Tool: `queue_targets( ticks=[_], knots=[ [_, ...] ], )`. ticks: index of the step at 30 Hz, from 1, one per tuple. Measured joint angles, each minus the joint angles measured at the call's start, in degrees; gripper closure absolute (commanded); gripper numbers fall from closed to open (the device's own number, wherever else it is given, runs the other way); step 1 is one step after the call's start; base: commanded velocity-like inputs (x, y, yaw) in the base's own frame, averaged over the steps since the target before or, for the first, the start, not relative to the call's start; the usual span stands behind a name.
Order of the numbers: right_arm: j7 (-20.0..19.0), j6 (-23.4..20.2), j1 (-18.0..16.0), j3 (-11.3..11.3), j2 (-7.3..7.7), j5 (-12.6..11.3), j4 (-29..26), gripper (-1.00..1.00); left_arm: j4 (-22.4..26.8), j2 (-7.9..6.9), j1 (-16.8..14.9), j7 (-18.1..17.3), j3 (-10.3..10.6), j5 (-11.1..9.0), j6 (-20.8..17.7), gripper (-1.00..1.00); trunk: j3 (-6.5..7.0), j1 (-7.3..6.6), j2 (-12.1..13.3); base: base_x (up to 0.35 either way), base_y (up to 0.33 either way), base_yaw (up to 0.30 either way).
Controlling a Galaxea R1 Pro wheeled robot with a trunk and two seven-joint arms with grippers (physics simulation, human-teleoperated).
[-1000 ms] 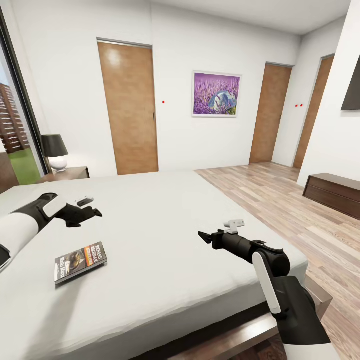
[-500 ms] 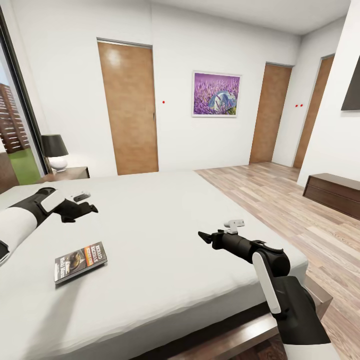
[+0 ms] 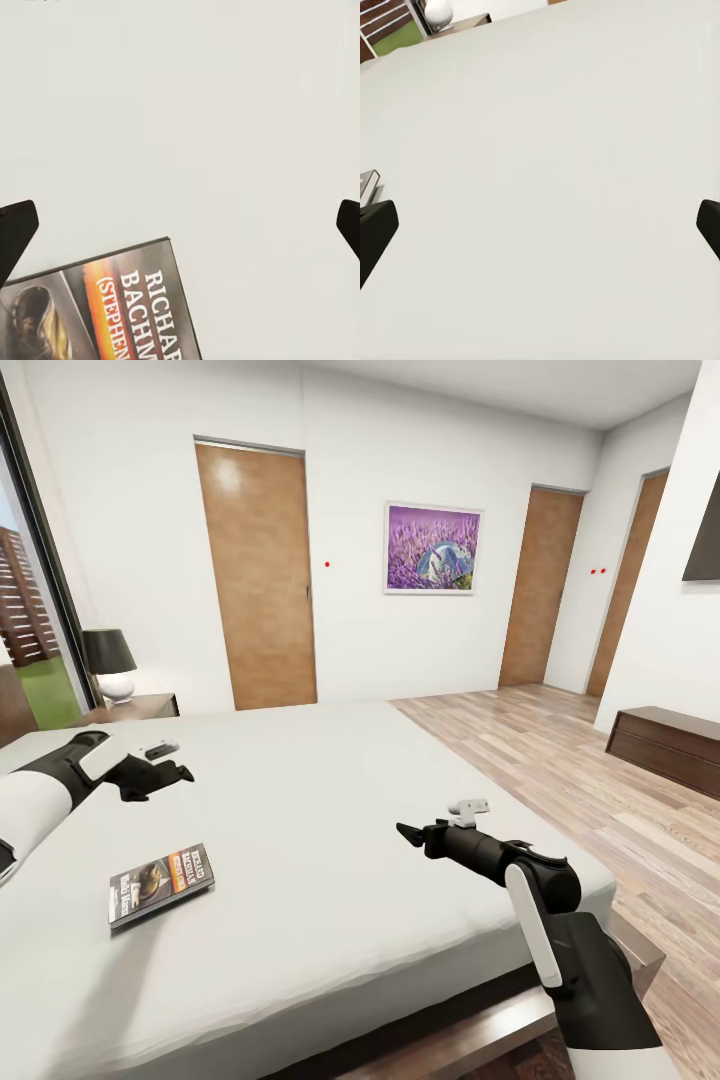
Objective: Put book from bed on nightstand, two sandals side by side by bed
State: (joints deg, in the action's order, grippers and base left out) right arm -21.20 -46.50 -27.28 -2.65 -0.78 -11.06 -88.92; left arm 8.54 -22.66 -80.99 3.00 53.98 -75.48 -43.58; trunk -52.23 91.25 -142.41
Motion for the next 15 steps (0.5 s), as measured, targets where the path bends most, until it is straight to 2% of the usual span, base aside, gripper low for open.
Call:
queue_targets(
  ticks=[9,15],
  knots=[
    [0.14,-4.14,-0.14,-0.04,0.01,0.1,-0.89,-1.0,0.01,0.13,-0.09,0.04,0.0,0.03,-0.01,-1.0,0.0,0.0,0.0,0.0,0.0,0.0],
    [0.17,-5.32,-0.38,-0.12,0.01,0.13,-1.07,-1.0,0.01,0.06,-0.29,0.04,-0.01,0.07,-0.06,-1.0,0.0,0.0,0.0,0.0,0.0,0.0]
  ],
)
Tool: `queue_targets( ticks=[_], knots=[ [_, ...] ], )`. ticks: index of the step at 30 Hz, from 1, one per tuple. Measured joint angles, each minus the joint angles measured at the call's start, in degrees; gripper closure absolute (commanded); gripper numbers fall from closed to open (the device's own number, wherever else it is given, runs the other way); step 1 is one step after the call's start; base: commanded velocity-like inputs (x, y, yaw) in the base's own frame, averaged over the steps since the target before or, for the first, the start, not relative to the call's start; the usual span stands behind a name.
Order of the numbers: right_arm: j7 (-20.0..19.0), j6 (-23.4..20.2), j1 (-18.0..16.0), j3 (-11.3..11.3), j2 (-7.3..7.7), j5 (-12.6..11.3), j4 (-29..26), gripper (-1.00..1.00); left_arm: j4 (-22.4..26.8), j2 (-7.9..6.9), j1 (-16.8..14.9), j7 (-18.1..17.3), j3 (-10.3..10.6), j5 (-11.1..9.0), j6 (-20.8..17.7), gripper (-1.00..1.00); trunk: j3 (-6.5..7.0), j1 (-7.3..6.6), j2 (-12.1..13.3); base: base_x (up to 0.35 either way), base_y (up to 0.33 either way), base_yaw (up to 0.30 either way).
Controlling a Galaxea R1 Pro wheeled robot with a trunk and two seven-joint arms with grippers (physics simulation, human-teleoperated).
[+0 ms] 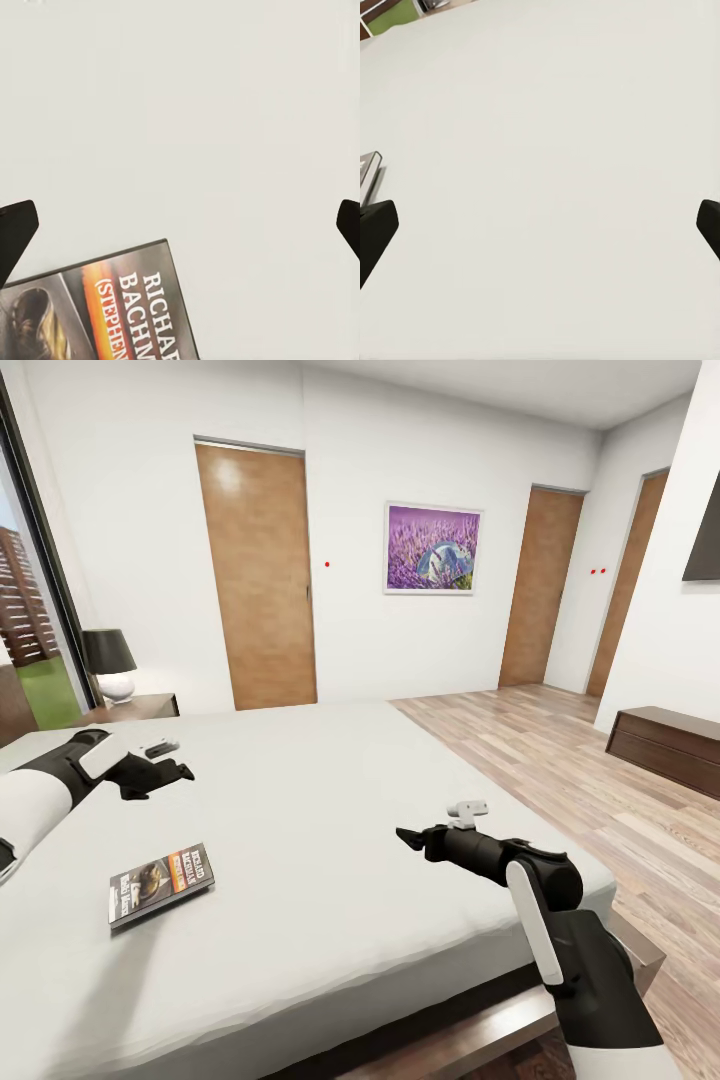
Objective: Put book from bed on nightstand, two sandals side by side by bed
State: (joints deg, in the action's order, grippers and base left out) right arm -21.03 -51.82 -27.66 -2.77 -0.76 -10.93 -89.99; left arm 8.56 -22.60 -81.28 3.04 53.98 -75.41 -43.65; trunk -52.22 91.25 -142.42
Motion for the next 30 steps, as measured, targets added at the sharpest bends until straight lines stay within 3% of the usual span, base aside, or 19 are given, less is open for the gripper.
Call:
queue_targets(
  ticks=[8,30],
  knots=[
    [0.02,-1.88,-0.27,-0.01,0.15,0.0,-0.28,-1.0,0.0,-0.19,-1.55,-0.06,0.08,0.25,-0.23,-1.0,0.0,0.0,0.0,0.0,0.0,0.0],
    [0.04,-7.66,-3.93,0.1,0.33,-0.05,-0.94,-1.0,-0.03,-0.53,-1.85,-0.18,0.1,0.44,-0.23,-1.0,0.0,0.0,0.0,0.0,0.0,0.0]
  ],
)
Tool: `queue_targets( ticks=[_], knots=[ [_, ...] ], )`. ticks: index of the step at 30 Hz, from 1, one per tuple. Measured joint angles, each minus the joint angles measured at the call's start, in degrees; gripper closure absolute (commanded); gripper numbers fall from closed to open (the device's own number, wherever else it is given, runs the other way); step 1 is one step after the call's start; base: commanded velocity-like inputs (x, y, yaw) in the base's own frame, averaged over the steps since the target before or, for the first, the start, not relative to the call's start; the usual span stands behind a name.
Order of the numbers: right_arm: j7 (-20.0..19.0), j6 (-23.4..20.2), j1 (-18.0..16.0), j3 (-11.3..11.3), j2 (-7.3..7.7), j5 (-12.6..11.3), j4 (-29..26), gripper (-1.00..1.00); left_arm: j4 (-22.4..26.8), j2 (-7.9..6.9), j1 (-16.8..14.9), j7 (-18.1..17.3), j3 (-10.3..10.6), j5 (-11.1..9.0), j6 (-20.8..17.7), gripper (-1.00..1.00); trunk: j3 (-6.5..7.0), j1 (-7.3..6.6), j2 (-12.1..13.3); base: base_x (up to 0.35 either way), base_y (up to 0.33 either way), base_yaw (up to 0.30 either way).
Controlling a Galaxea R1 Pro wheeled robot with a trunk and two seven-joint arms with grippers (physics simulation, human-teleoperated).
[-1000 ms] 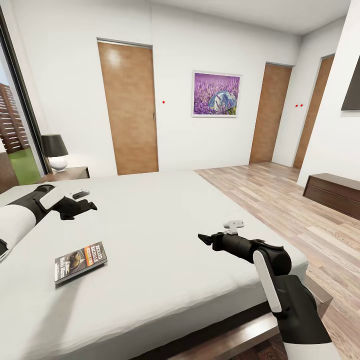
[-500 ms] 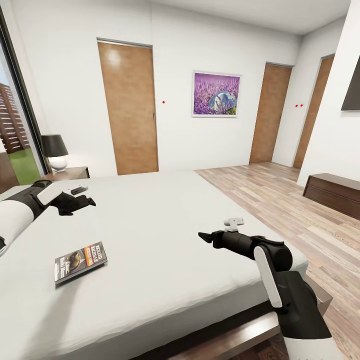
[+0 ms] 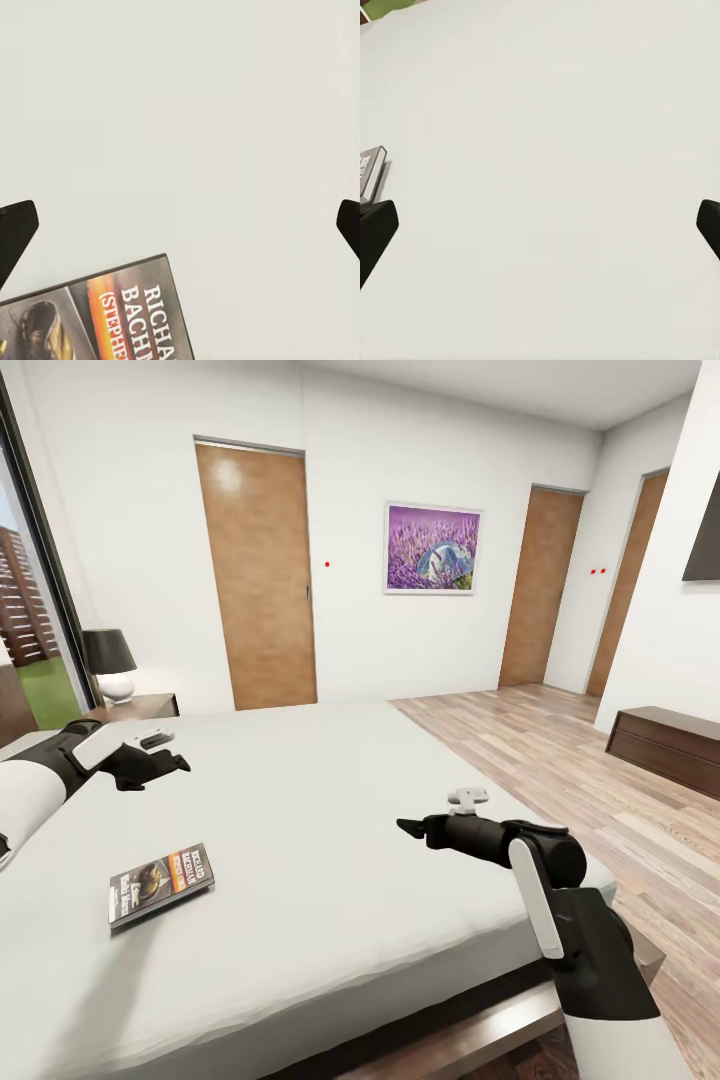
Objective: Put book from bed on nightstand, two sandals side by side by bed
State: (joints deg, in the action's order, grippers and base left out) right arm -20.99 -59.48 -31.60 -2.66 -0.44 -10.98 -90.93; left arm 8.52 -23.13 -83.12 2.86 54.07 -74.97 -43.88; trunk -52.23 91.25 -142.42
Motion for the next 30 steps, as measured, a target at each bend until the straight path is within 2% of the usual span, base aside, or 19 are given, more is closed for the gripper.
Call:
queue_targets(
  ticks=[30],
  knots=[
    [-0.27,-0.21,-0.17,0.07,-0.07,-0.66,-0.01,-1.0,0.04,0.02,-0.27,-0.06,0.0,-0.01,-0.06,-1.0,0.0,0.0,0.0,0.0,0.0,0.0]
  ],
)
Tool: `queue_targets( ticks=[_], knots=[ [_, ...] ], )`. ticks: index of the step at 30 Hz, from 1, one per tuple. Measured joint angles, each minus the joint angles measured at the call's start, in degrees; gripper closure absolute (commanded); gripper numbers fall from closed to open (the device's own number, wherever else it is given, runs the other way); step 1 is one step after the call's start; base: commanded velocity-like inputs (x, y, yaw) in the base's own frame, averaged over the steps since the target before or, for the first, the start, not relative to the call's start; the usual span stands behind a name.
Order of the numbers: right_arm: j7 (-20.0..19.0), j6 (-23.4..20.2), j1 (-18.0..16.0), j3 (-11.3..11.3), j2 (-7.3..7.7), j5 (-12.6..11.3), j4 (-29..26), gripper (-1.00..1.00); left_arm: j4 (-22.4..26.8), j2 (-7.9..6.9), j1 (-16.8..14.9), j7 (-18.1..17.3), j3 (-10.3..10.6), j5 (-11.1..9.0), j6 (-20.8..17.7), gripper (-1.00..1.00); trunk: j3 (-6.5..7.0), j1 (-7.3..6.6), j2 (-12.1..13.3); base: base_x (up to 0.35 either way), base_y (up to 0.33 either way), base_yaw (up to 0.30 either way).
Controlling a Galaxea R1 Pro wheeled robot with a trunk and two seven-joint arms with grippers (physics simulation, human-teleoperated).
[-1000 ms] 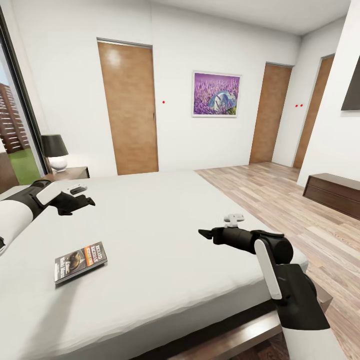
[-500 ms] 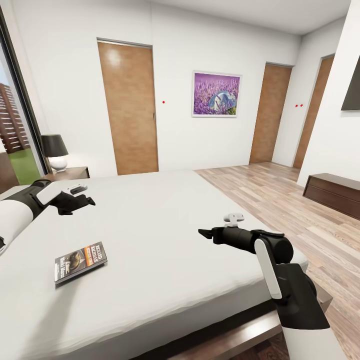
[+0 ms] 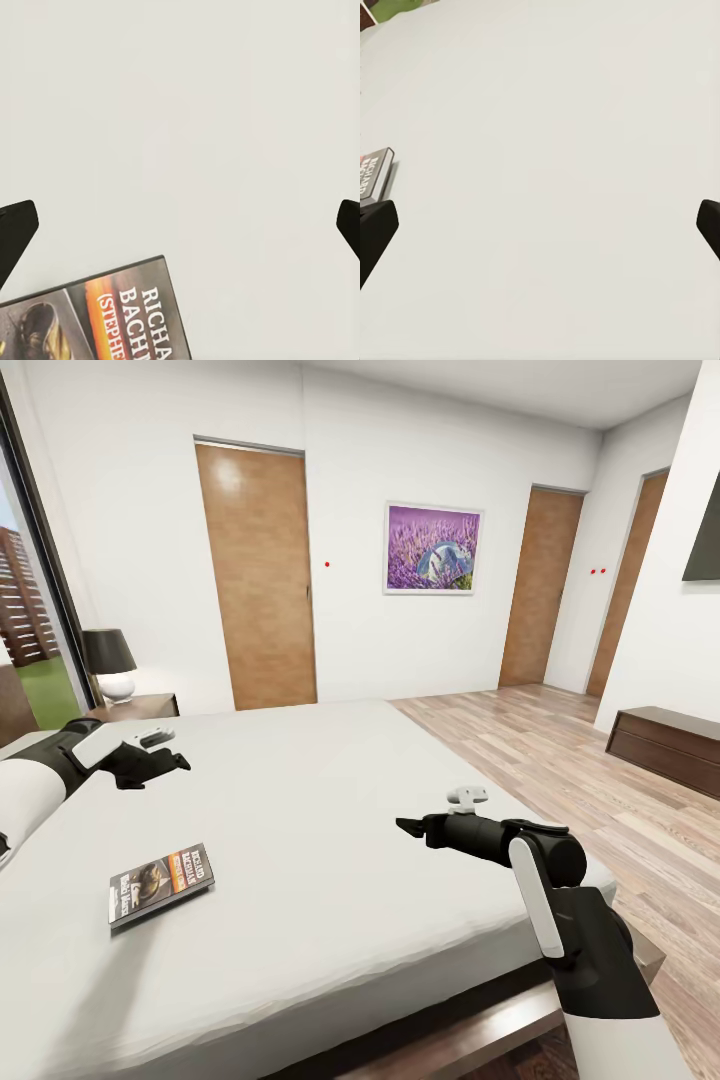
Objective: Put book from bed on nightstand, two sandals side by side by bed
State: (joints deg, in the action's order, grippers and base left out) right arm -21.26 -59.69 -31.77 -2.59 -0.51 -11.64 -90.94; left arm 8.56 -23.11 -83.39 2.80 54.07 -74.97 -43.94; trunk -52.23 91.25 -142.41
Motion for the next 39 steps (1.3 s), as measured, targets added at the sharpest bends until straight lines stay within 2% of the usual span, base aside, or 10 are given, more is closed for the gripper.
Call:
queue_targets(
  ticks=[35,39],
  knots=[
    [-0.04,0.01,-0.23,0.13,0.06,-0.06,0.0,-1.0,0.0,-0.03,-0.14,-0.02,0.05,0.12,-0.32,-1.0,0.0,0.0,0.0,0.0,0.0,0.0],
    [-0.09,-0.01,-0.29,0.59,0.73,0.15,0.01,-1.0,0.01,-0.04,-0.14,-0.02,0.07,0.1,-0.4,-1.0,0.0,0.0,0.0,0.0,0.0,0.0]
  ],
)
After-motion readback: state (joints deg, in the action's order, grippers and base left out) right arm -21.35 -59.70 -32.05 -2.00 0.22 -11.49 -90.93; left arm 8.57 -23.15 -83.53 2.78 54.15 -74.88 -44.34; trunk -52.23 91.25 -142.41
